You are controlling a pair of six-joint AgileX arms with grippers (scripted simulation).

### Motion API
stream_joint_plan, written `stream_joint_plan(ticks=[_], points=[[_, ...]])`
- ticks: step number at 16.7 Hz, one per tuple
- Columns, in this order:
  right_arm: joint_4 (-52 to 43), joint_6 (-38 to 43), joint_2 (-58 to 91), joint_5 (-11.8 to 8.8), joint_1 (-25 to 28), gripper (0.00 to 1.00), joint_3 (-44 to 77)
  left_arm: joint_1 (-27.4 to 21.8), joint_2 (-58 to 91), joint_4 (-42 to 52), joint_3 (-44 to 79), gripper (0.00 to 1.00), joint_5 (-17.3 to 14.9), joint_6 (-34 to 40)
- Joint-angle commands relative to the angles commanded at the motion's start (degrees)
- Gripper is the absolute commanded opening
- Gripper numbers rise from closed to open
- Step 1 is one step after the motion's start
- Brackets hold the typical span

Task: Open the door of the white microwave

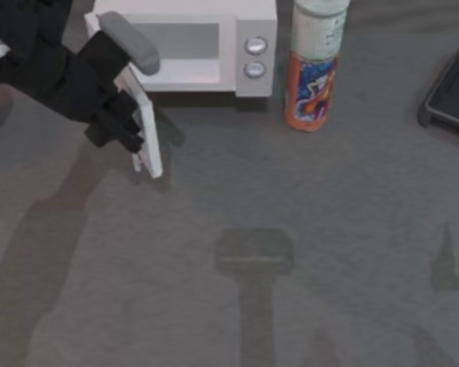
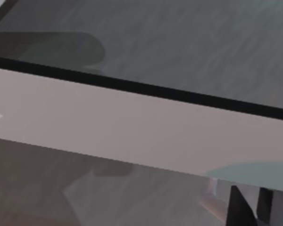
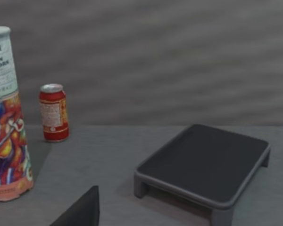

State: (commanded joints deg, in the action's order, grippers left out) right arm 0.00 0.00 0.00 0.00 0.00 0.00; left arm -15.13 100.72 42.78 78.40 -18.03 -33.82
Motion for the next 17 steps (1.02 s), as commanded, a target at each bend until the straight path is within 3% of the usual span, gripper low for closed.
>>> stream_joint_plan(ticks=[6,13,17], points=[[0.0,0.0,0.0,0.0,0.0,1.0,0.0,0.2,0.2,0.3,0.1,0.0,-0.5,-0.8],[0.0,0.0,0.0,0.0,0.0,1.0,0.0,4.3,0.7,4.8,0.5,0.0,-4.3,-11.3],[0.0,0.0,0.0,0.0,0.0,1.0,0.0,4.9,0.3,5.0,0.9,0.0,-5.0,-12.7]])
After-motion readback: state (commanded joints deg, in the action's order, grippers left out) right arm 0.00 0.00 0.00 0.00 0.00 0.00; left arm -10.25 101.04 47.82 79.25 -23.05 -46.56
